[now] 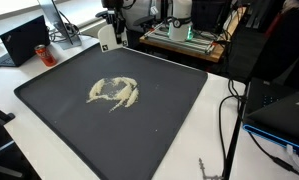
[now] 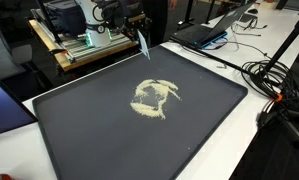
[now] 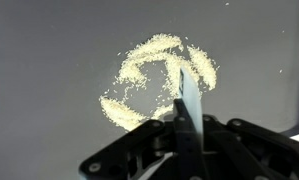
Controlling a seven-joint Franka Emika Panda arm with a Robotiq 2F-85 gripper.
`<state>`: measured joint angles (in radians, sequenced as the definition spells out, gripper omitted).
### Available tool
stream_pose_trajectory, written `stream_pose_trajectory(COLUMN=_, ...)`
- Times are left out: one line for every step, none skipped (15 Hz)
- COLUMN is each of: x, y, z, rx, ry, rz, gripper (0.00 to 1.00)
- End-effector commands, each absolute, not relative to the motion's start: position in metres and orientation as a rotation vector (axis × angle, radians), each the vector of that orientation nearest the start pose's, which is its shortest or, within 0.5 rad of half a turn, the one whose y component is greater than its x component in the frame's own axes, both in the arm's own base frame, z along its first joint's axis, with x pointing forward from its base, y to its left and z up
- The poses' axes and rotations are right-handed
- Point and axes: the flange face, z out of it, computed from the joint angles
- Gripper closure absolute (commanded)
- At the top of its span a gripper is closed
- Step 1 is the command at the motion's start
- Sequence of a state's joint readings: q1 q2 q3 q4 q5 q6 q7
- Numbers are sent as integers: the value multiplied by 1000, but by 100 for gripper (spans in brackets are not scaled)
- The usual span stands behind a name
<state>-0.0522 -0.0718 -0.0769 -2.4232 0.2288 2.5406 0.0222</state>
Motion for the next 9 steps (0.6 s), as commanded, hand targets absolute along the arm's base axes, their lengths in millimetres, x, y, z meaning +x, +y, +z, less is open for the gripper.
stream_pose_trajectory(x=482, y=-78, z=353, rx=-2858, ry=693, rz=-343, gripper=99)
stream_pose_trajectory(x=480, y=-81, z=352, rx=-2842, ry=731, rz=-349, gripper=99)
stream_pose_trajectory(x=479, y=-83, z=352, rx=-2823, ry=772, rz=-358, gripper=99)
stream_pose_trajectory(x=479, y=-86, z=351, rx=-2801, ry=816, rz=-372, gripper=99)
stream_pose_trajectory(x=488, y=-82, z=349, rx=-2858, ry=721, rz=-338, gripper=99)
stream_pose_trajectory(x=487, y=-83, z=349, rx=-2856, ry=729, rz=-339, gripper=96)
stream_pose_trajectory(x=487, y=-82, z=348, rx=-2857, ry=727, rz=-337, gripper=96)
stream_pose_trajectory(x=487, y=-82, z=347, rx=-2858, ry=726, rz=-335, gripper=96)
stream_pose_trajectory(x=487, y=-81, z=347, rx=-2858, ry=725, rz=-335, gripper=96)
